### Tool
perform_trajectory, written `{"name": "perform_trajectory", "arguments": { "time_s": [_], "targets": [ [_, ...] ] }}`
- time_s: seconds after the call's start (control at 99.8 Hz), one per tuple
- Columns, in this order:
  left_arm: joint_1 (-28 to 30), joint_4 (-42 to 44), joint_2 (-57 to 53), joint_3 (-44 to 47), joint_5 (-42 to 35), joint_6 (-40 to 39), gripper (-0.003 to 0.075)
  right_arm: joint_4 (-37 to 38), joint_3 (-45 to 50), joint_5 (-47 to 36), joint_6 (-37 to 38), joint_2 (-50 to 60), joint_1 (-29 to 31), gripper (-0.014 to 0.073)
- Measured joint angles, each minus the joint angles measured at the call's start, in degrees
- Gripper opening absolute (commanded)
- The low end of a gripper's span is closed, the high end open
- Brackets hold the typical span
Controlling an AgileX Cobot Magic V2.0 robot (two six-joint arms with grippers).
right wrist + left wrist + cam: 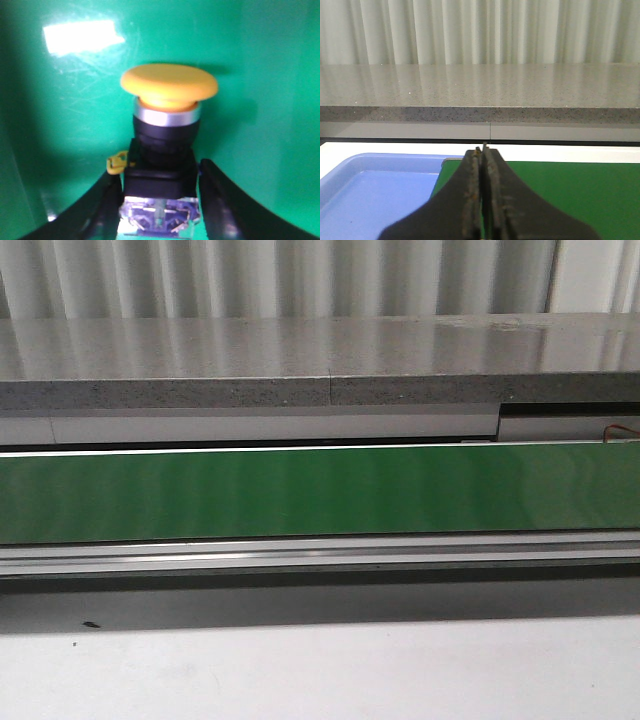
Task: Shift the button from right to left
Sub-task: 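Lift the button with the right gripper and place it on the belt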
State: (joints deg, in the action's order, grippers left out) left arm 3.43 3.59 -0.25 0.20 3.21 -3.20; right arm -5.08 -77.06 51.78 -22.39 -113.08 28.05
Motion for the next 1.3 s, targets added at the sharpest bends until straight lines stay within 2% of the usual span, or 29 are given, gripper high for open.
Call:
{"name": "perform_trajectory", "arguments": {
  "time_s": [0.22,0.461,0.591,0.831,1.102,1.302],
  "targets": [
    [0.0,0.0,0.0,0.0,0.0,0.0,-0.0020,-0.1,-1.9,1.6,0.0,0.9,0.0,0.0207],
    [0.0,0.0,0.0,0.0,0.0,0.0,-0.0020,-0.5,-3.2,3.8,0.1,9.7,-2.0,0.0207],
    [0.0,0.0,0.0,0.0,0.0,0.0,-0.0021,-0.5,-3.2,6.1,1.3,14.5,-5.5,0.0207],
    [0.0,0.0,0.0,0.0,0.0,0.0,-0.0020,-0.6,-3.2,11.1,9.3,20.4,-15.0,0.0207],
    [0.0,0.0,0.0,0.0,0.0,0.0,-0.0020,-0.2,-3.0,12.4,19.5,20.5,-27.0,0.0207],
    [0.0,0.0,0.0,0.0,0.0,0.0,-0.0020,0.9,-3.0,12.1,24.6,17.9,-30.2,0.0207]
  ]
}}
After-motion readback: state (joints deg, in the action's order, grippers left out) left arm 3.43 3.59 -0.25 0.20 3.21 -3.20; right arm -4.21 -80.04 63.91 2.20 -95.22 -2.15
